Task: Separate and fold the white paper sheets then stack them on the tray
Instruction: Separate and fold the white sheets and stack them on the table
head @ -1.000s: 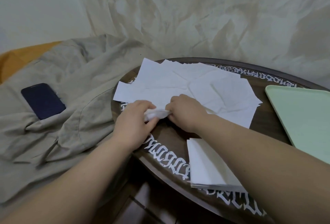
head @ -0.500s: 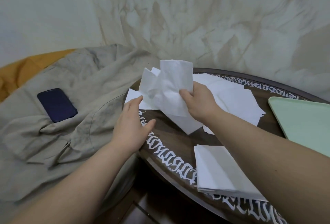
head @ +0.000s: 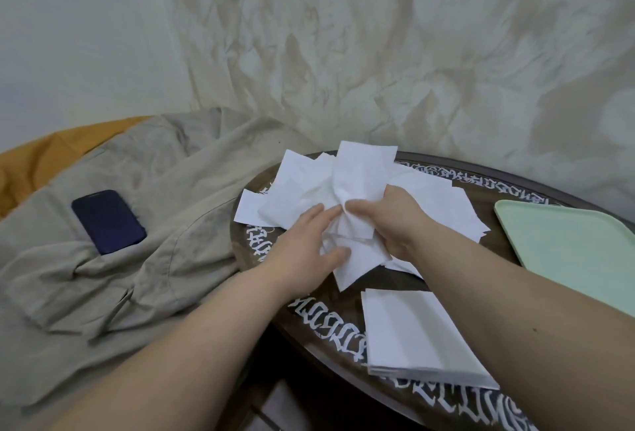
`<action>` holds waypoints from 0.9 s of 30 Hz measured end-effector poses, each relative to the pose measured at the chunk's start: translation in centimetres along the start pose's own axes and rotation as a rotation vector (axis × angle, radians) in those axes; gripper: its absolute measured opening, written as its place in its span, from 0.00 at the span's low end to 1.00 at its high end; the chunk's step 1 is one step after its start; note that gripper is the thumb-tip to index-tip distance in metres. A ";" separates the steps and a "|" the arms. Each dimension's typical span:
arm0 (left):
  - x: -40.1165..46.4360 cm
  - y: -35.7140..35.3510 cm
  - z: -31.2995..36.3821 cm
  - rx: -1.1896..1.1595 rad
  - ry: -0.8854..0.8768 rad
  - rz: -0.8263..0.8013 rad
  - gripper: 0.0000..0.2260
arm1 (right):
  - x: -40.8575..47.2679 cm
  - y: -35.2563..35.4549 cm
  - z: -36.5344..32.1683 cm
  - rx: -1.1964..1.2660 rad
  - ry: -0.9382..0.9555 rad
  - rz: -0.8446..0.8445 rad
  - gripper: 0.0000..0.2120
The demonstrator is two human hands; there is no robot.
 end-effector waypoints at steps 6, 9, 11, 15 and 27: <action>0.3 -1.0 -0.6 0.055 0.016 -0.060 0.28 | 0.4 0.2 2.8 -0.054 -0.121 0.007 0.15; 0.3 -0.1 -1.1 0.060 0.026 0.008 0.27 | 0.5 1.8 2.6 0.010 -0.090 0.111 0.15; 0.3 0.5 -1.1 0.081 0.034 0.046 0.27 | 0.3 3.0 2.0 0.078 -0.067 0.175 0.16; -0.1 1.2 -0.4 0.065 0.057 0.076 0.27 | -0.3 5.8 0.6 0.117 -0.023 0.294 0.16; -2.7 3.0 4.7 -0.006 0.023 0.170 0.23 | -5.2 9.5 -3.4 0.363 0.085 0.234 0.13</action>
Point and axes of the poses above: each hand's wrist, its own x-axis towards the middle knuckle, its own y-axis out of the back of the hand, z = x × y, the point moved 6 cm from there along x, towards the middle knuckle, and after that the axes turned 14 degrees about -x, right-handed, at the moved point
